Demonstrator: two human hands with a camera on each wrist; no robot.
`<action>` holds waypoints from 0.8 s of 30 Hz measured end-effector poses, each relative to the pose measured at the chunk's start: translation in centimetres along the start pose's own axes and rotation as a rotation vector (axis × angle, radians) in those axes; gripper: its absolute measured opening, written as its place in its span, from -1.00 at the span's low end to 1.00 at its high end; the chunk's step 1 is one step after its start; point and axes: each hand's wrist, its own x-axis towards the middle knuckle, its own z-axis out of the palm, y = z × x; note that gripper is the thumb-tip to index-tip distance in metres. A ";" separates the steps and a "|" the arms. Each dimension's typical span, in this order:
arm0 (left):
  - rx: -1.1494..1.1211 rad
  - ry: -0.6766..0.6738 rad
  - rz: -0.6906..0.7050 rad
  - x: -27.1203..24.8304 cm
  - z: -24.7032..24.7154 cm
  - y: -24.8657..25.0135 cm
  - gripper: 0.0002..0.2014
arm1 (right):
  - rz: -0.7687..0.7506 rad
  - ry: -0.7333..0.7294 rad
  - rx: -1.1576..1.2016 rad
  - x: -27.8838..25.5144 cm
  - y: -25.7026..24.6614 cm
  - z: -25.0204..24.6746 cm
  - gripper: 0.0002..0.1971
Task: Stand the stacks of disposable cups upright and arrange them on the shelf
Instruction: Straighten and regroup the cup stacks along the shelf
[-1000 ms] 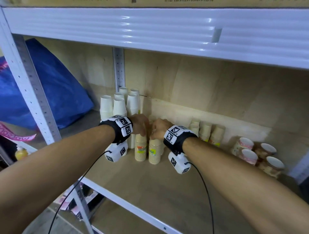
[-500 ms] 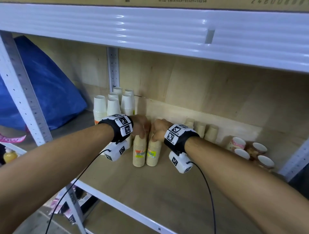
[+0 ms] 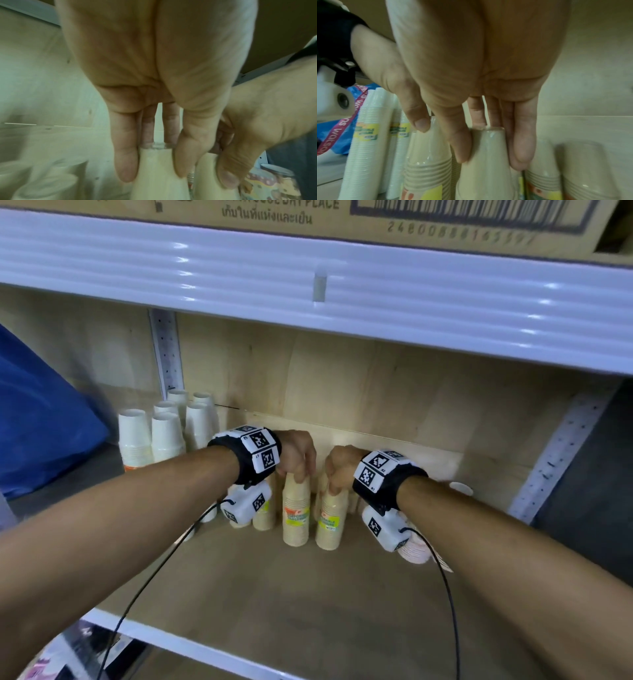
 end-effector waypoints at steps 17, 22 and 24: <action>0.041 0.085 0.204 5.8 0.7 8.1 -0.74 | 0.189 0.098 -0.008 -0.3 8.8 0.2 -0.78; 0.084 0.074 0.212 7.1 1.0 8.5 -0.66 | 0.178 0.121 0.050 0.8 9.5 0.5 -0.80; 0.100 0.070 0.224 7.5 1.3 8.5 -0.65 | 0.174 0.115 0.070 1.3 9.8 0.6 -0.77</action>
